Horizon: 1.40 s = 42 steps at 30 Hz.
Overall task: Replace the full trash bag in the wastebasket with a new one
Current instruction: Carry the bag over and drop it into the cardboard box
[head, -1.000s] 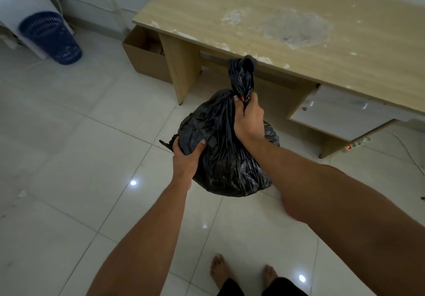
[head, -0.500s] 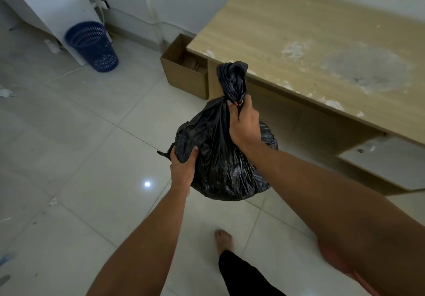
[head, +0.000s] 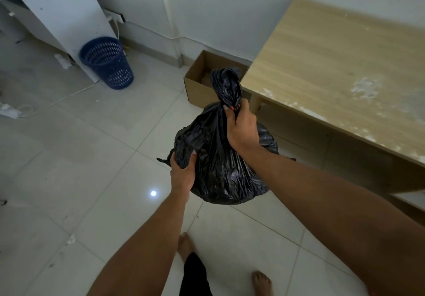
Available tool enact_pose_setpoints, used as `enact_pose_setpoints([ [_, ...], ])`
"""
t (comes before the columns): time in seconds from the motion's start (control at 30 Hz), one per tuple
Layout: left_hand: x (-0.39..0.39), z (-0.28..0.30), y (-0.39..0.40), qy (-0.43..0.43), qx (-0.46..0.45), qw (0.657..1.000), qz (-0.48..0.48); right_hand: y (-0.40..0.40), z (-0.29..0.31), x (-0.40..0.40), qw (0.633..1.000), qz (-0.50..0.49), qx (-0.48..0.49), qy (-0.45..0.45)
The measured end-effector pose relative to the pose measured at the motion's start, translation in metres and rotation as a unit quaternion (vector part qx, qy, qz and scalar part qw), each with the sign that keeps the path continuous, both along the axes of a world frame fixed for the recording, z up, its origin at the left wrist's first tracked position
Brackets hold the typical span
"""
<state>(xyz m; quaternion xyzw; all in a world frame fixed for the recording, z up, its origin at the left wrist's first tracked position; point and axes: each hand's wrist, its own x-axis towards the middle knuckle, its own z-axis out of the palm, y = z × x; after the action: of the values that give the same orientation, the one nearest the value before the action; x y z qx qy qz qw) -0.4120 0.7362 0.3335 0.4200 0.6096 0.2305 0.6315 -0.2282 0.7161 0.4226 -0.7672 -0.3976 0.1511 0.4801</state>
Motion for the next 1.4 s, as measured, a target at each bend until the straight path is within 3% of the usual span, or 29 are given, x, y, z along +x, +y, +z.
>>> enact_pose_setpoints([
  [0.23, -0.019, -0.004, 0.142, 0.010, -0.003, 0.999, -0.040, 0.122, -0.005, -0.018, 0.998, -0.057, 0.000, -0.007],
  [0.47, 0.014, -0.007, 0.261, 0.026, 0.013, 0.996, -0.080, 0.222, -0.014, 0.015, 0.996, -0.091, 0.011, 0.013],
  [0.9, 0.171, -0.041, 0.452, 0.019, -0.008, 0.987, -0.160, 0.386, -0.047, 0.158, 0.988, -0.152, 0.005, 0.041],
  [1.17, 0.276, -0.102, 0.547, -0.015, -0.038, 0.974, -0.223, 0.465, -0.100, 0.253, 0.980, -0.195, -0.007, 0.043],
  [1.4, 0.349, -0.172, 0.624, 0.027, -0.031, 0.962, -0.270, 0.525, -0.160, 0.310, 0.969, -0.242, -0.001, 0.047],
])
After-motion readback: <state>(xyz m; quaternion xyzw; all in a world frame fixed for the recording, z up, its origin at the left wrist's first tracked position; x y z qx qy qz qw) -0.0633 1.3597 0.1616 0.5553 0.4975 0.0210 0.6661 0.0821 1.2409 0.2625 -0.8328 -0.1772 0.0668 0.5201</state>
